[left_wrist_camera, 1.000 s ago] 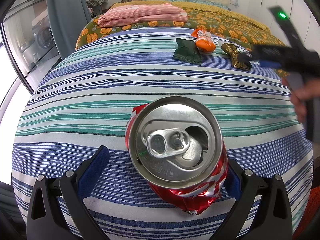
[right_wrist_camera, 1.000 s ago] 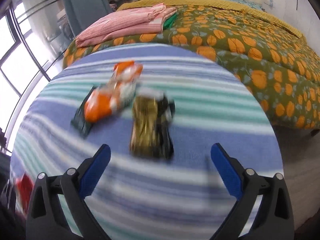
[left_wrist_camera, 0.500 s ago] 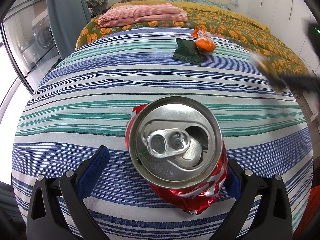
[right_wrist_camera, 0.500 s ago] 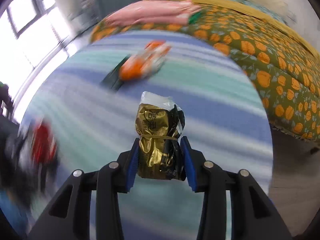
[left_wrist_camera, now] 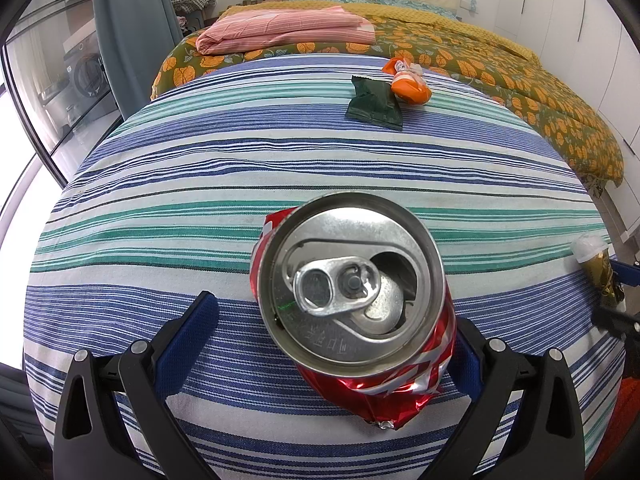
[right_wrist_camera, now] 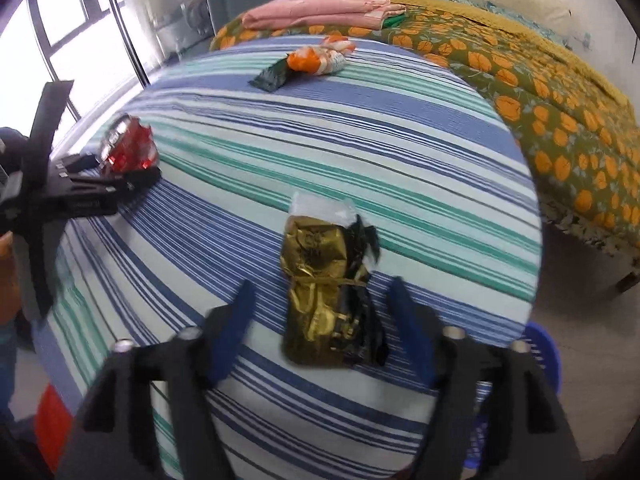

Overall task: Collect trash
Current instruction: 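Carry the can and gold wrapper over the blue wastebasket and open both tools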

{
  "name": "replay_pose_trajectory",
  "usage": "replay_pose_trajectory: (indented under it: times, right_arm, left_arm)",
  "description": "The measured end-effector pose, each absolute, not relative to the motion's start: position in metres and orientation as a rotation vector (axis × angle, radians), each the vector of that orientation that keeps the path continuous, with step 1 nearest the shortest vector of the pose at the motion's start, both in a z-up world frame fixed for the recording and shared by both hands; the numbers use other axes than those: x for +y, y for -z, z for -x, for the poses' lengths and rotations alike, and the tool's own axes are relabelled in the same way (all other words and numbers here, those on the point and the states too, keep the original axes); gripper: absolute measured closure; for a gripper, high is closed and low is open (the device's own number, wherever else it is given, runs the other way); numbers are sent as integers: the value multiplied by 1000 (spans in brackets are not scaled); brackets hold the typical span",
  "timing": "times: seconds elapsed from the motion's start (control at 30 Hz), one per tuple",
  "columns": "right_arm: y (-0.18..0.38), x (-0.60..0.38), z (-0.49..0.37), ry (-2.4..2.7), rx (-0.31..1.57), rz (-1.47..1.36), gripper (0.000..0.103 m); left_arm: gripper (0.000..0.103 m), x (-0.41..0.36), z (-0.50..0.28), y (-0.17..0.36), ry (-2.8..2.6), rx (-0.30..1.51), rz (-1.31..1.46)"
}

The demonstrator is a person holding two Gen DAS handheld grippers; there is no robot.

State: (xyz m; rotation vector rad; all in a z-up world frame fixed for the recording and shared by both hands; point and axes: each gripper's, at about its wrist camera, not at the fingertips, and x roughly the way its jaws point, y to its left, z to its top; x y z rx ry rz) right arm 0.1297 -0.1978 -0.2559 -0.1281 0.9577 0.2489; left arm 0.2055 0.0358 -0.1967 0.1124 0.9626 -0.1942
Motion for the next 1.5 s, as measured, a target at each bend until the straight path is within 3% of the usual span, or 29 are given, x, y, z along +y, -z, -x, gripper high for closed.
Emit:
replay_pose_trajectory:
  times: [0.3, 0.73, 0.93, 0.97, 1.0, 1.07, 1.3, 1.5]
  right_arm:
    - [257, -203, -121, -260, 959, 44, 18]
    - [244, -229, -125, -219, 987, -43, 17]
    - [244, -204, -145, -256, 1068, 53, 18]
    - [244, -204, -149, -244, 1073, 50, 25]
    - [245, -206, -151, -234, 1072, 37, 40]
    - [246, -211, -153, -231, 1068, -6, 58]
    - [225, -232, -123, -247, 954, -79, 59]
    - [205, -309, -99, -150, 874, -194, 59]
  left_arm:
    - [4, 36, -206, 197, 194, 962, -113]
    - [4, 35, -210, 189, 325, 1046, -92]
    - [11, 13, -214, 192, 293, 1027, -201]
    - [14, 15, -214, 192, 293, 1027, -195]
    - [18, 17, -213, 191, 299, 1027, -182]
    - [40, 22, -212, 189, 297, 1009, -166]
    - [42, 24, -197, 167, 349, 927, -126]
    - [42, -48, -165, 125, 530, 846, -137]
